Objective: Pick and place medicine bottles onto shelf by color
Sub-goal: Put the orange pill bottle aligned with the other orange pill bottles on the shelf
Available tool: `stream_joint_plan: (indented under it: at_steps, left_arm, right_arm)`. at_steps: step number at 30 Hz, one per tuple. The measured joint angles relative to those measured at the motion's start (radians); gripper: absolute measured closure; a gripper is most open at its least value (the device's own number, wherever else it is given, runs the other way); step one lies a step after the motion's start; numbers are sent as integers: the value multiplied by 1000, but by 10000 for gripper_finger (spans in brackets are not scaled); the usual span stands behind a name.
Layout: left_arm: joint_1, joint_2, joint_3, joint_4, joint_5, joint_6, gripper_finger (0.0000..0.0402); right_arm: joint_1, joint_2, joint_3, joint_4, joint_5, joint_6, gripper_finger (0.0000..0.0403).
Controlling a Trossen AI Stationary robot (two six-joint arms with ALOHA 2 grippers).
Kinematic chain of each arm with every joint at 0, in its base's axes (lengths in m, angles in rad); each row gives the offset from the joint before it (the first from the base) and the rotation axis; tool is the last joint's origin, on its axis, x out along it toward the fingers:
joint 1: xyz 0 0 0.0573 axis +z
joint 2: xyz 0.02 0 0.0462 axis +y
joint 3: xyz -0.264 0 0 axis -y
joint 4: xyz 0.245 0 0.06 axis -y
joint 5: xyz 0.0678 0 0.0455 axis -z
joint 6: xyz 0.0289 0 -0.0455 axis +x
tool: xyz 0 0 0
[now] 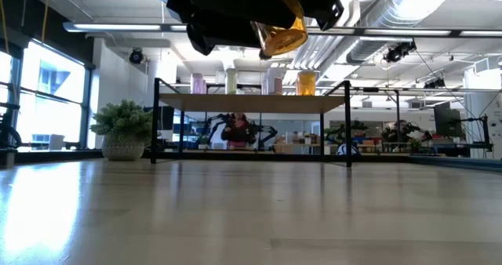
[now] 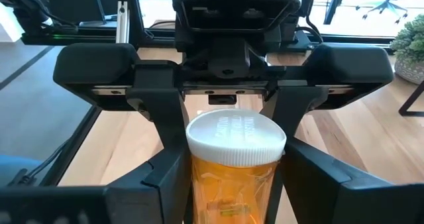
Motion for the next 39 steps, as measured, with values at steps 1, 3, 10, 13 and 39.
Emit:
stream_joint_plan:
  at_steps: [1, 3, 10, 13, 39]
  left_arm:
    - [0, 0, 0, 0, 0, 0, 220]
    - [0, 0, 0, 0, 0, 7, 219]
    - [0, 0, 0, -3, -1, 48, 185]
    - [0, 0, 0, -3, -2, 48, 168]
    - [0, -86, 1, -253, 32, 64, 156]
  right_arm:
    - [0, 0, 0, 0, 0, 0, 208]
    - [0, 0, 0, -1, 0, 0, 208]
    - [0, 0, 0, -10, -2, 0, 208]
    - [0, 1, -1, -20, -4, 0, 208]
    - [-8, -215, -2, -210, 239, -138, 208]
